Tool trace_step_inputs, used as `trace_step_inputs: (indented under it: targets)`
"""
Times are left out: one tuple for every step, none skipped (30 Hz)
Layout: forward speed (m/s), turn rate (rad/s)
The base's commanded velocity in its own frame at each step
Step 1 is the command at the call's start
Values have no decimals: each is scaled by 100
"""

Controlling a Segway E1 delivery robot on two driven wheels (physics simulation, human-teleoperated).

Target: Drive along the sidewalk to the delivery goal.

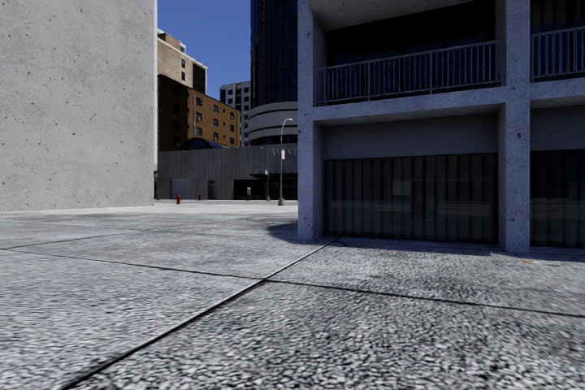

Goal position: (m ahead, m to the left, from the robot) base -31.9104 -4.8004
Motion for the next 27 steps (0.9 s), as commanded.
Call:
trace_step_inputs:
  targets:
    - [0,0]
    - [0,0]
    - [0,0]
    - [0,0]
    - [0,0]
    - [0,0]
    - [0,0]
    - [0,0]
    - [0,0]
    - [0,0]
    - [0,0]
    - [0,0]
    - [0,0]
    - [0,0]
    - [0,0]
    - [0,0]
    - [0,0]
    - [0,0]
    - [0,0]
    - [0,0]
    - [0,0]
    - [0,0]
    - [0,0]
    - [0,0]
    - [0,0]
    - [0,0]
    - [0,0]
